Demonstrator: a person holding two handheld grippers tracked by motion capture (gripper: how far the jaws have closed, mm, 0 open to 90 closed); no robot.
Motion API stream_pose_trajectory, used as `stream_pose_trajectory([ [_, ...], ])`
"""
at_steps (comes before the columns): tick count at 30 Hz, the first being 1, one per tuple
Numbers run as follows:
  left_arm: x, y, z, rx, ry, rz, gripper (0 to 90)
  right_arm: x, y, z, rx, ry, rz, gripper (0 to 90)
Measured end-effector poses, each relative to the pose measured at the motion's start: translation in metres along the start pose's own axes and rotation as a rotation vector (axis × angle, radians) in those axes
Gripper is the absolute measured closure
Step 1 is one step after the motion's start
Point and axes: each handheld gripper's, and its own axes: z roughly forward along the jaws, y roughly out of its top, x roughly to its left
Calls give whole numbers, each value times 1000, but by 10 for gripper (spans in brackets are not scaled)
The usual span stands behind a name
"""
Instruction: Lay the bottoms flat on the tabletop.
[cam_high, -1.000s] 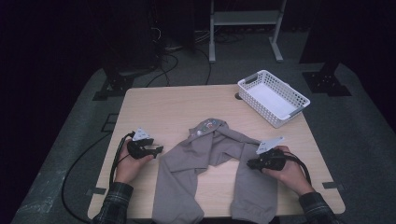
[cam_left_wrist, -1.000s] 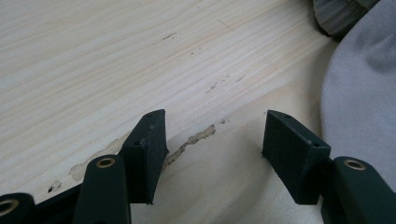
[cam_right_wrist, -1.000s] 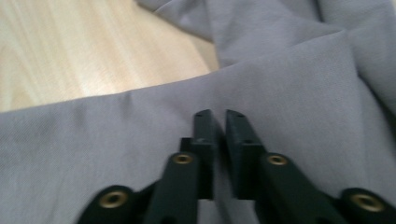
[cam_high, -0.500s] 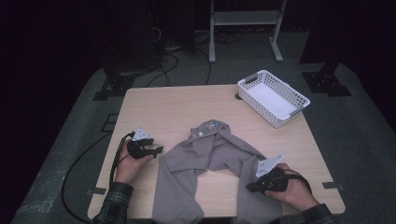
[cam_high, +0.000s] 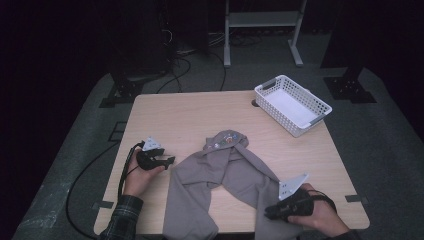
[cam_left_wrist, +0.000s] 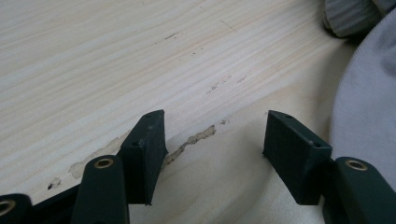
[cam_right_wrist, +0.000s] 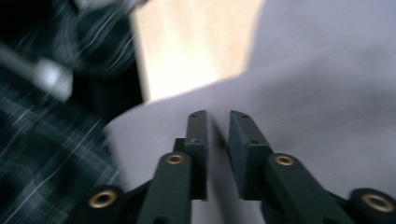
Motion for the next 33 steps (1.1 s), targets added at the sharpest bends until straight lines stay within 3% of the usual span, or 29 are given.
stream_pose_trajectory([
  [7,-18,26,-7,-95,-87,10,416,-37,24,-14,-156,-165,55,615],
  [10,-33,40,-7,-120,-142,43,409,-56,35,-14,-184,-225,78,588],
  [14,-55,52,0,-118,-202,93,405,-76,46,-6,-197,-274,110,558],
  [18,-67,56,10,-99,-223,119,412,-86,53,4,-195,-288,121,545],
  [21,-76,57,28,-58,-230,136,430,-90,63,20,-178,-285,111,542],
  [25,-80,55,42,2,-232,123,501,-89,73,41,-124,-271,73,545],
  [28,-84,55,46,54,-222,145,556,-91,77,55,-75,-269,58,551],
  [30,-87,53,48,101,-220,165,611,-91,79,62,-40,-278,52,578],
  [33,-89,54,46,122,-229,170,691,-90,79,61,-27,-277,40,668],
])
